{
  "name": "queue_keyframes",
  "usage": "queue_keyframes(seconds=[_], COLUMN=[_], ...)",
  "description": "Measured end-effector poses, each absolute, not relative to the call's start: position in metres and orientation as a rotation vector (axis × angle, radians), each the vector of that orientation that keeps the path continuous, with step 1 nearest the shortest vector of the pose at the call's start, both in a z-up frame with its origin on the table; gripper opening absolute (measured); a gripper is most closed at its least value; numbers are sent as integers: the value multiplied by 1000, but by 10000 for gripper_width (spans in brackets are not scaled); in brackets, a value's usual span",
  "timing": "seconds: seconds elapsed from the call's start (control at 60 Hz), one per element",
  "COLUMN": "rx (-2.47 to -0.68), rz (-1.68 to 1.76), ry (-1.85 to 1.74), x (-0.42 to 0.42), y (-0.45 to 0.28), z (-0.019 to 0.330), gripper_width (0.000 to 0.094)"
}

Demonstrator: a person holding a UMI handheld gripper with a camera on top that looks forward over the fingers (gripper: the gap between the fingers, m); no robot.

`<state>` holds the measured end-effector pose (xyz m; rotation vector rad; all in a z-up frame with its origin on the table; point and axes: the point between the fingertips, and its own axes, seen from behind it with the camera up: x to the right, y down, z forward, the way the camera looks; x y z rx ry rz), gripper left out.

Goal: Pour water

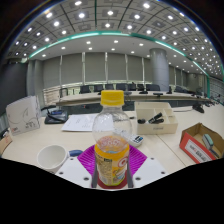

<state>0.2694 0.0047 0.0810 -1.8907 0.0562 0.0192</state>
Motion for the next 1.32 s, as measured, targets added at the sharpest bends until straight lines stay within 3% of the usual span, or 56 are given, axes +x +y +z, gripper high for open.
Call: queue_keyframes(seconds=[0.183,0.217,0.283,0.533,0.883,1.1,1.317], rx=[-1919,-1945,-1973,-2044,-2174,-2179,-2189], rz=[-39,-51,-67,-97,-136,-173,-161], ry=[34,40,52,83,93,11,-5], x=[271,271,270,241,132,96,81], y=[13,7,2,-67,-256,-324,-343], z=[67,65,66,114,200,223,224], gripper_width=[560,631,871,859,861,857,860])
